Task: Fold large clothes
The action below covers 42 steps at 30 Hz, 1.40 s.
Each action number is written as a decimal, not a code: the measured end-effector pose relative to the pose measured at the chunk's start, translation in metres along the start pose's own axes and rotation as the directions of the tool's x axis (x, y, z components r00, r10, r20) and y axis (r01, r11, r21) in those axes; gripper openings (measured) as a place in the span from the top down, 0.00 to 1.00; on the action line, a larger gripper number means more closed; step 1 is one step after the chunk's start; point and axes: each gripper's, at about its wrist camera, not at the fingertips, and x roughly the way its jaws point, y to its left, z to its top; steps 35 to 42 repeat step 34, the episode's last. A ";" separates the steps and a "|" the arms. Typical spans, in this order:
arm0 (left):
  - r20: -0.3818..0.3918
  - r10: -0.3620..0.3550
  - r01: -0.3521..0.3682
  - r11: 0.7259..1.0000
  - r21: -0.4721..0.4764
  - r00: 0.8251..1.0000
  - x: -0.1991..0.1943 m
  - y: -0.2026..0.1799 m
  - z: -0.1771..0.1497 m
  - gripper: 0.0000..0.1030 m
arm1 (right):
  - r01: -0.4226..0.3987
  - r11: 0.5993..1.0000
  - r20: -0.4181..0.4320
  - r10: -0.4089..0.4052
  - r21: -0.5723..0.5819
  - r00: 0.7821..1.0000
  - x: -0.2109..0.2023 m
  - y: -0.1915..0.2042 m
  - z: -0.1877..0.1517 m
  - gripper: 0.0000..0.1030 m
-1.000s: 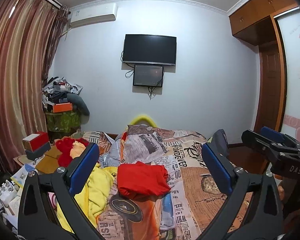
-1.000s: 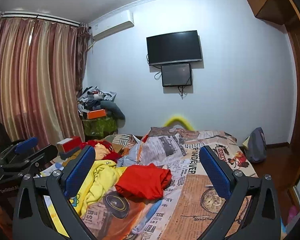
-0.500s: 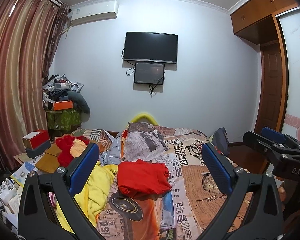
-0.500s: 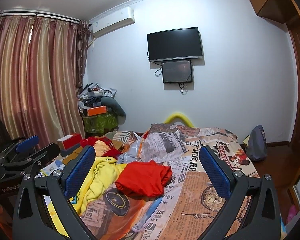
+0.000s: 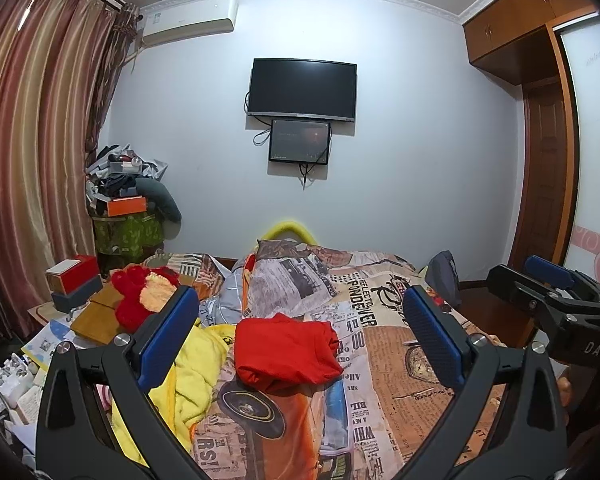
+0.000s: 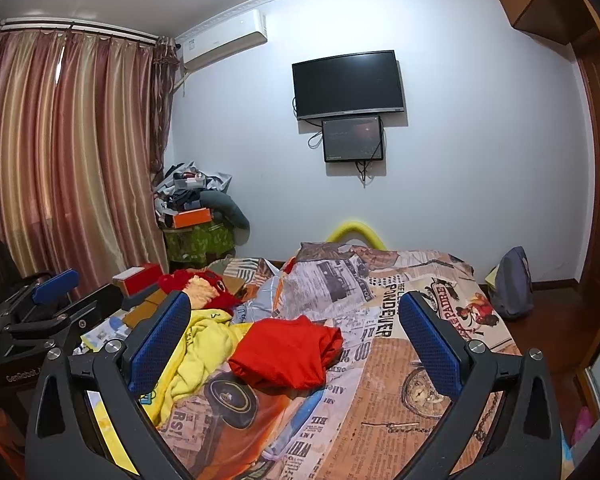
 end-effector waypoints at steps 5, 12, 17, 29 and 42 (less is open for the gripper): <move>-0.009 -0.007 0.007 1.000 -0.001 1.000 0.001 0.000 0.000 0.00 | 0.003 1.000 -0.006 -0.003 0.001 1.000 0.000 -0.002 0.000 0.00; -0.028 -0.034 0.034 0.999 -0.010 0.999 0.005 0.001 -0.002 0.00 | 0.011 1.000 -0.006 -0.011 -0.001 1.000 -0.001 -0.002 0.001 0.00; -0.051 -0.057 0.057 0.998 0.008 0.997 0.008 -0.003 -0.004 0.00 | 0.013 1.000 -0.004 -0.013 -0.001 1.000 -0.001 -0.002 0.001 0.00; -0.046 -0.062 0.063 0.998 0.015 0.997 0.006 -0.006 -0.006 0.00 | 0.018 1.000 0.000 -0.018 0.008 1.000 -0.003 -0.002 0.001 0.00; -0.050 -0.060 0.061 0.998 0.013 0.997 0.007 -0.005 -0.007 0.00 | 0.017 1.000 -0.004 -0.017 0.013 1.000 -0.002 0.000 0.001 0.00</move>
